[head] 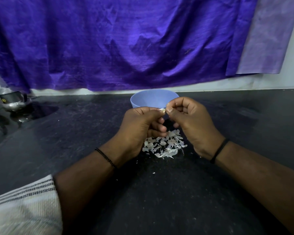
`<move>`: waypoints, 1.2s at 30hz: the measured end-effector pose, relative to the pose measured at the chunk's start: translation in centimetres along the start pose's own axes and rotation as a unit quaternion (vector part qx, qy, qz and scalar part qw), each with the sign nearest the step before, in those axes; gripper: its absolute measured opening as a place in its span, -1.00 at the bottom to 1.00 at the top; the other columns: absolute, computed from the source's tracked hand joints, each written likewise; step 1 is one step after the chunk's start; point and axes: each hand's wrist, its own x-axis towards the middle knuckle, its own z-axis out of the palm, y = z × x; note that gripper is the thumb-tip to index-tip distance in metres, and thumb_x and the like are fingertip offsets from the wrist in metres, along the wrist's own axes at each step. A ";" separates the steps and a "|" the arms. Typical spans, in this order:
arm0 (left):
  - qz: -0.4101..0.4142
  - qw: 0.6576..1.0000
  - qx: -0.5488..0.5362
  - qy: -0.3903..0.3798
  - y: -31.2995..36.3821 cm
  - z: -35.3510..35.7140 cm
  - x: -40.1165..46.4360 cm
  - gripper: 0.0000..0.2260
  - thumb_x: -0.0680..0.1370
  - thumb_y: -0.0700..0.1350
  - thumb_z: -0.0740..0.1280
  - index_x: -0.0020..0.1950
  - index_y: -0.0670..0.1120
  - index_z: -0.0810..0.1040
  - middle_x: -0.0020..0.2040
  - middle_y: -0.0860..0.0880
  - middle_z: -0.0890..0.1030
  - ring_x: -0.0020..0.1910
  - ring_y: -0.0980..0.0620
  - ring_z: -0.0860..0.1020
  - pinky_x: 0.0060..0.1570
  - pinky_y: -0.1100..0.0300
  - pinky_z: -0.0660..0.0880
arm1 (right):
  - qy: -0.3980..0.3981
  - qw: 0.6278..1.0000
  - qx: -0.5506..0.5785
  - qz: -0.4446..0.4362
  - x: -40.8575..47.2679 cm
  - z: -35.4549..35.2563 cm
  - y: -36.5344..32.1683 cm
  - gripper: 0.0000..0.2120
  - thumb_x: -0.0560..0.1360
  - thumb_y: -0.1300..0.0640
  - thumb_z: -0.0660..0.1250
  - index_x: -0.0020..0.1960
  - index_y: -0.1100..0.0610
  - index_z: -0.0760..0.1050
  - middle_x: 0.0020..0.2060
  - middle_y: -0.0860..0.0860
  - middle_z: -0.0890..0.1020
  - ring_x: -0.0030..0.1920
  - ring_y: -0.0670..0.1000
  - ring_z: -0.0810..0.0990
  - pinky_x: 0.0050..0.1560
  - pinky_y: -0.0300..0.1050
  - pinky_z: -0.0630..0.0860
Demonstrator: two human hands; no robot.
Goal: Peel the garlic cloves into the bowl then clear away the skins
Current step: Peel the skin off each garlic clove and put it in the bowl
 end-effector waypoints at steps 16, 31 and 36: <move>0.070 0.993 0.096 0.009 -0.3 -0.2 0.1 -0.88 0.56 -0.32 0.33 -0.15 -0.32 0.59 -0.42 -0.08 0.58 -0.50 0.02 0.53 -0.42 0.15 0.59 | 0.011 0.982 -0.157 -0.100 -0.6 -0.3 -0.7 -0.93 0.51 0.17 0.45 -0.04 0.11 0.71 -0.27 -0.11 0.71 -0.23 -0.19 0.67 -0.18 -0.30 0.58; 0.082 0.990 0.110 0.011 -0.5 -0.4 0.4 -0.90 0.56 -0.34 0.33 -0.11 -0.34 0.60 -0.36 -0.14 0.56 -0.51 0.02 0.53 -0.44 0.15 0.58 | 0.005 0.997 0.050 0.054 -0.2 -0.3 -0.7 -0.92 0.53 0.25 0.40 -0.05 0.26 0.64 -0.24 0.14 0.71 -0.29 -0.02 0.60 -0.29 -0.19 0.57; 0.079 0.990 0.112 0.029 -0.5 -0.7 0.4 -0.88 0.58 -0.29 0.33 -0.14 -0.30 0.58 -0.40 -0.08 0.54 -0.51 0.00 0.53 -0.46 0.11 0.54 | -0.006 0.989 0.112 0.099 -0.2 -0.7 -1.0 -0.91 0.56 0.21 0.37 -0.02 0.20 0.64 -0.19 0.13 0.70 -0.23 -0.01 0.61 -0.24 -0.17 0.57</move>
